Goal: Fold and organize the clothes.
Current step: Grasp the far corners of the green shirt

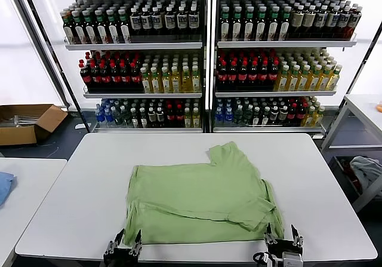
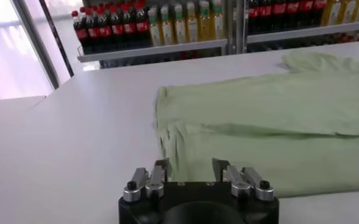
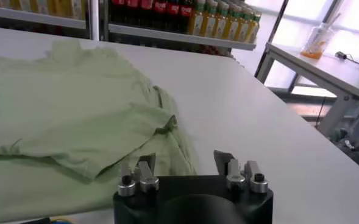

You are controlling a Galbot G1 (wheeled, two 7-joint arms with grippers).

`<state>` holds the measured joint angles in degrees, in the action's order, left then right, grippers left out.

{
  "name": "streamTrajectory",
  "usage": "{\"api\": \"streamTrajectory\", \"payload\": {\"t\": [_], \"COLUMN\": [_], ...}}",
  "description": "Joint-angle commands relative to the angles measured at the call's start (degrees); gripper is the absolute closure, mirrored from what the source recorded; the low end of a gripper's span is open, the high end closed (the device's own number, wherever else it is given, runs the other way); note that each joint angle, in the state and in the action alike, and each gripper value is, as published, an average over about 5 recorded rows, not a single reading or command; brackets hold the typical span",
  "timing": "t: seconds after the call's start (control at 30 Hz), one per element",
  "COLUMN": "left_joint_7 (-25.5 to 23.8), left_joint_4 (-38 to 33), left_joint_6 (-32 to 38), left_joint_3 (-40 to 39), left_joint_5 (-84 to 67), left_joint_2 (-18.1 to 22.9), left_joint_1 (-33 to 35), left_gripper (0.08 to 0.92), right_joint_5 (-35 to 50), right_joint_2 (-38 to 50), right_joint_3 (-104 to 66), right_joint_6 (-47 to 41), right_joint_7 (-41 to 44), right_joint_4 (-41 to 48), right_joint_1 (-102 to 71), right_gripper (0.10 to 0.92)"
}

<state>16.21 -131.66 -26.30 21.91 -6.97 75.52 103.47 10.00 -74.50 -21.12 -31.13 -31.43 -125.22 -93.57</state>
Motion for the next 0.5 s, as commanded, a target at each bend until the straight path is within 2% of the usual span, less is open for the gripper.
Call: {"api": "streamTrajectory", "payload": {"t": [0.03,0.13,0.23,0.5], "left_joint_7": [-0.39,-0.58,-0.63,-1.07], "left_joint_4": [0.09,0.41,0.86,3.40], "left_joint_6": [-1.47,-2.01,-2.44,-3.73], "left_joint_3": [1.87,2.78,3.23,3.26], "left_joint_5": [-1.69,-3.09,-4.26,-6.05], "left_joint_2": [0.35,-0.09,-0.25,-1.10], "left_joint_1": [-6.18,-7.55,-8.67,-11.78], "left_gripper": [0.299,0.223,0.185,0.177], "right_joint_5": [-1.34,-1.38,-1.33,-1.16], "right_joint_2": [0.06,0.26,0.14,-0.47], "right_joint_3": [0.10,0.47,0.73,1.93], "right_joint_6": [-2.01,-2.08,-2.09,-2.18], "right_joint_7": [0.79,0.73,0.70,0.89], "right_joint_4": [3.66,5.49,7.56,12.05], "right_joint_1": [7.58,10.22,12.67,20.05], "right_gripper": [0.213,0.204,0.203,0.203]}}
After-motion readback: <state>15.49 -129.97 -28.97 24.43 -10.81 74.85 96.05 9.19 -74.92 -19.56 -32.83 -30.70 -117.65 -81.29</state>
